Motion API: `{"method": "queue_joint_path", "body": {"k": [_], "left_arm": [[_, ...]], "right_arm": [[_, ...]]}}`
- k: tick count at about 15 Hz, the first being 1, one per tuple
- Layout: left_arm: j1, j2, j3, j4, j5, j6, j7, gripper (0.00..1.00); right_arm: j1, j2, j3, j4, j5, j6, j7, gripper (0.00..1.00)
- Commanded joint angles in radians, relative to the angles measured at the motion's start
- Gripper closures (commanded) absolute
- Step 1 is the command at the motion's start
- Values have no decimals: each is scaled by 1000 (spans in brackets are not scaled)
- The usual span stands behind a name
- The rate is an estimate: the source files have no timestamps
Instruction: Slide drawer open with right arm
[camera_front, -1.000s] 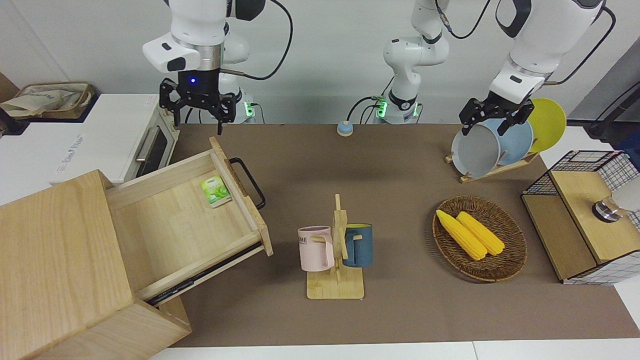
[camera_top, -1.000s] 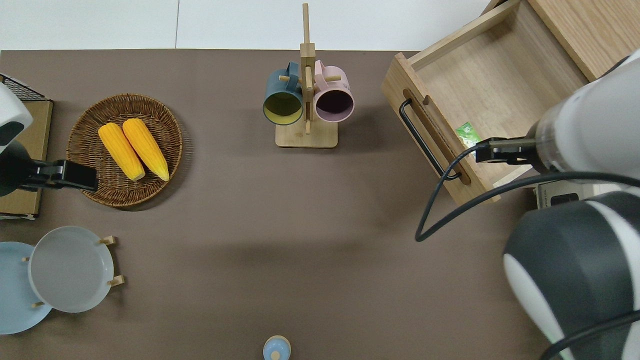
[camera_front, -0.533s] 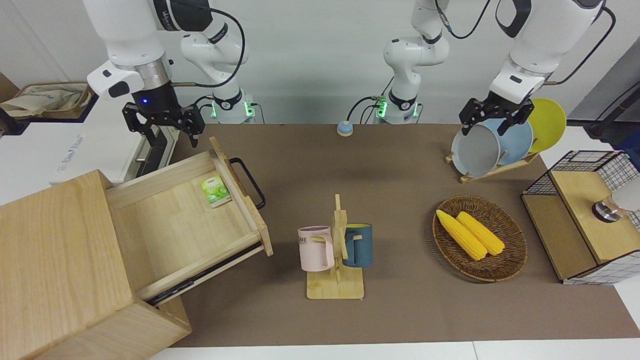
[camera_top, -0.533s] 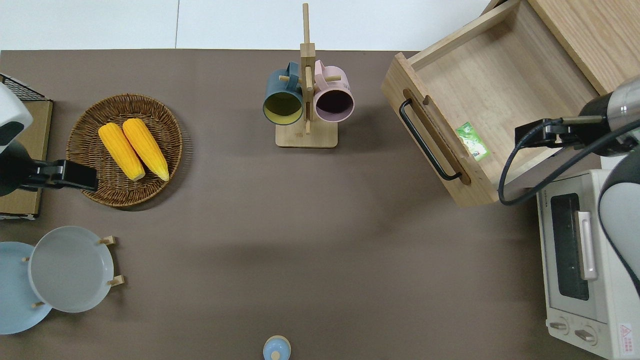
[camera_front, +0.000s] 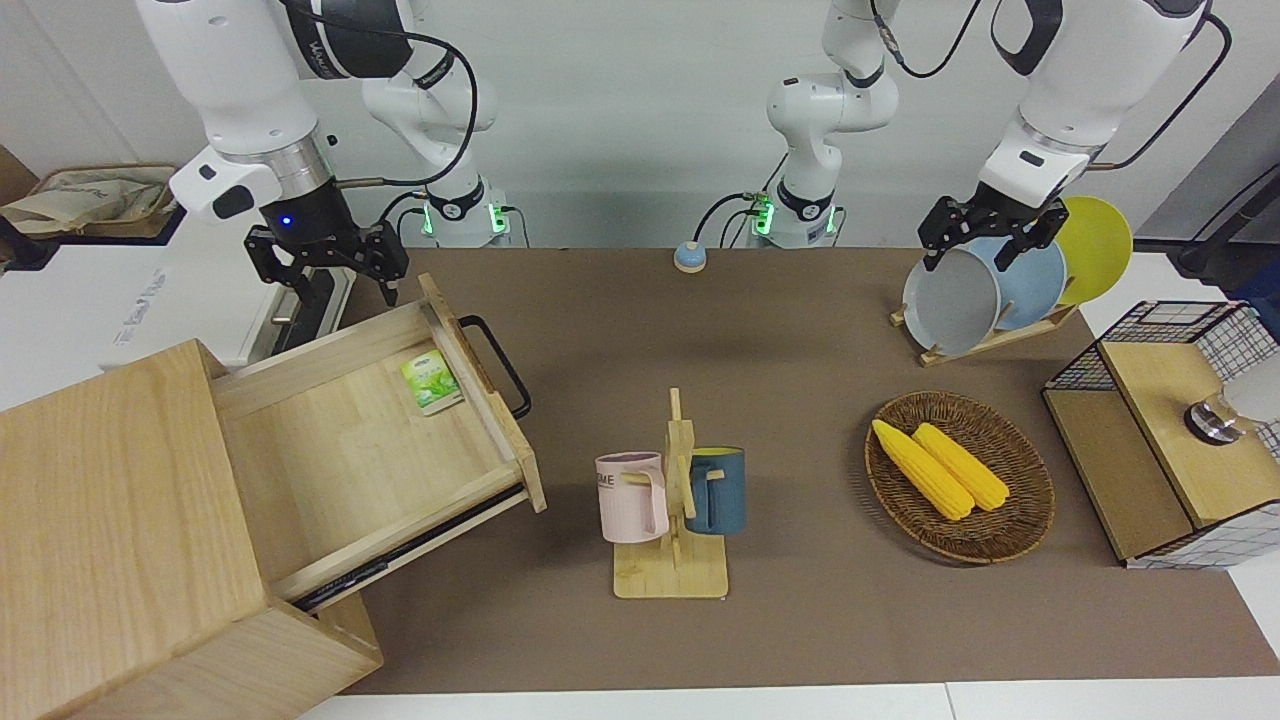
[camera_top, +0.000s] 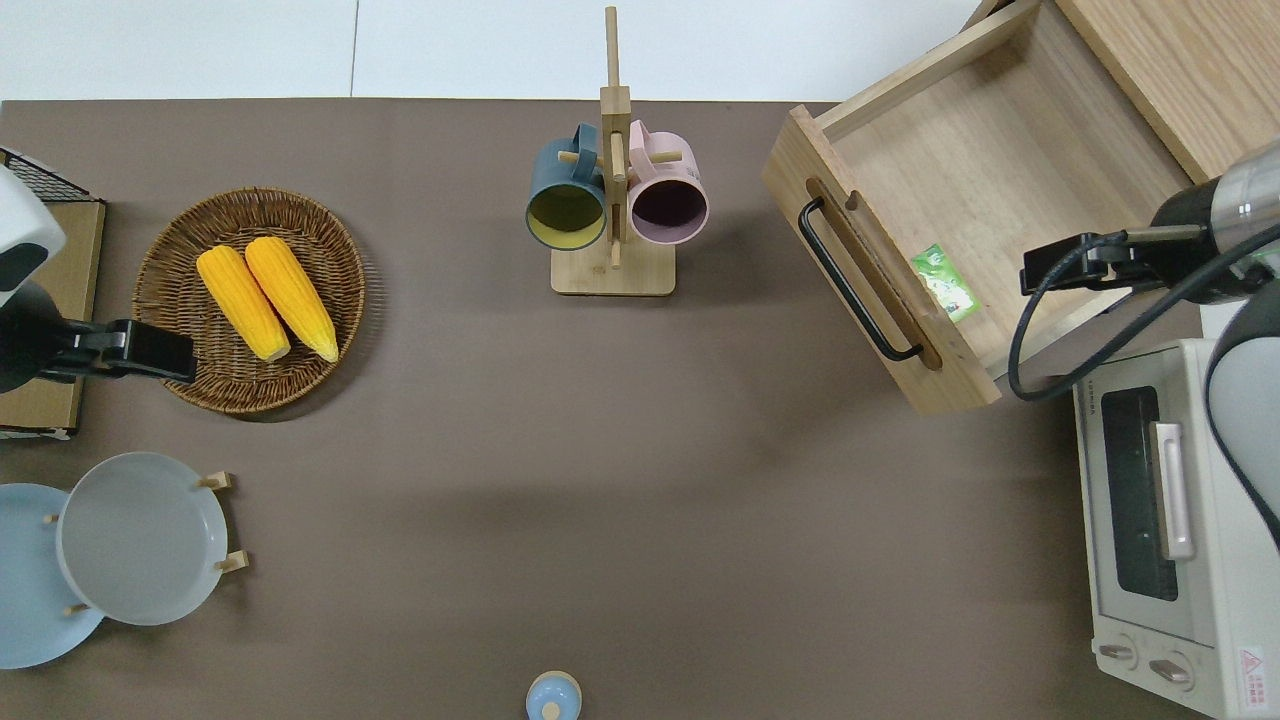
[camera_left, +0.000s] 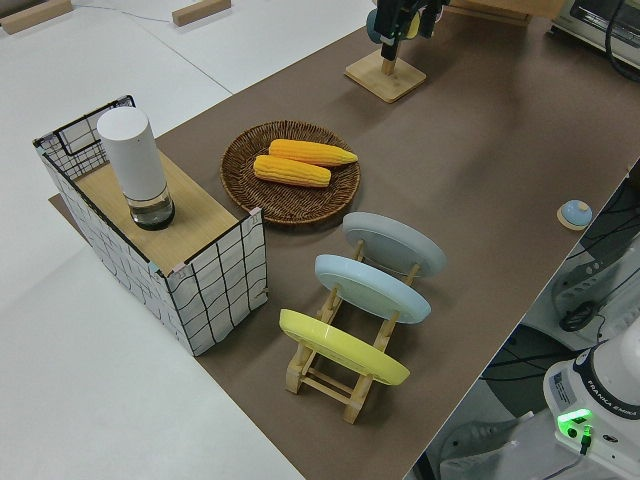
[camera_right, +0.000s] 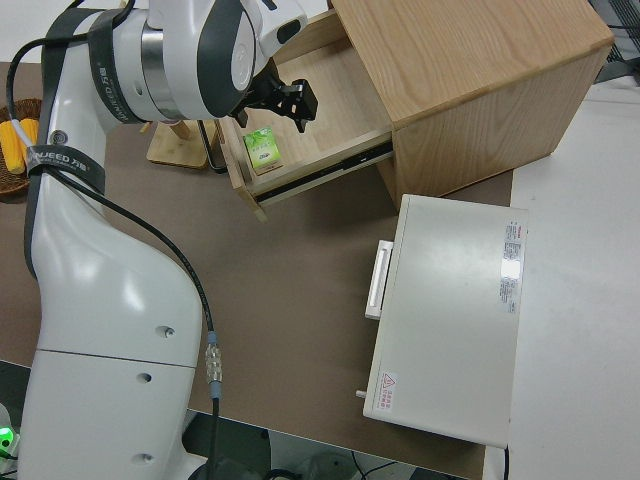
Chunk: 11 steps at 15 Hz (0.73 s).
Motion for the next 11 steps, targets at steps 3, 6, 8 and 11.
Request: {"method": "queue_joint_path", "body": {"k": [3, 6, 8, 11], "left_arm": [[4, 11, -6, 26, 17, -20, 10, 7], [4, 11, -6, 26, 17, -20, 10, 7], [4, 11, -6, 26, 17, -20, 10, 7], [4, 11, -6, 24, 17, -20, 10, 7]], "right_arm": [[-10, -8, 8, -17, 30, 11, 0, 13], [80, -8, -102, -17, 38, 9, 22, 13], [85, -8, -112, -17, 41, 9, 17, 13], [83, -6, -112, -17, 38, 9, 17, 13]]}}
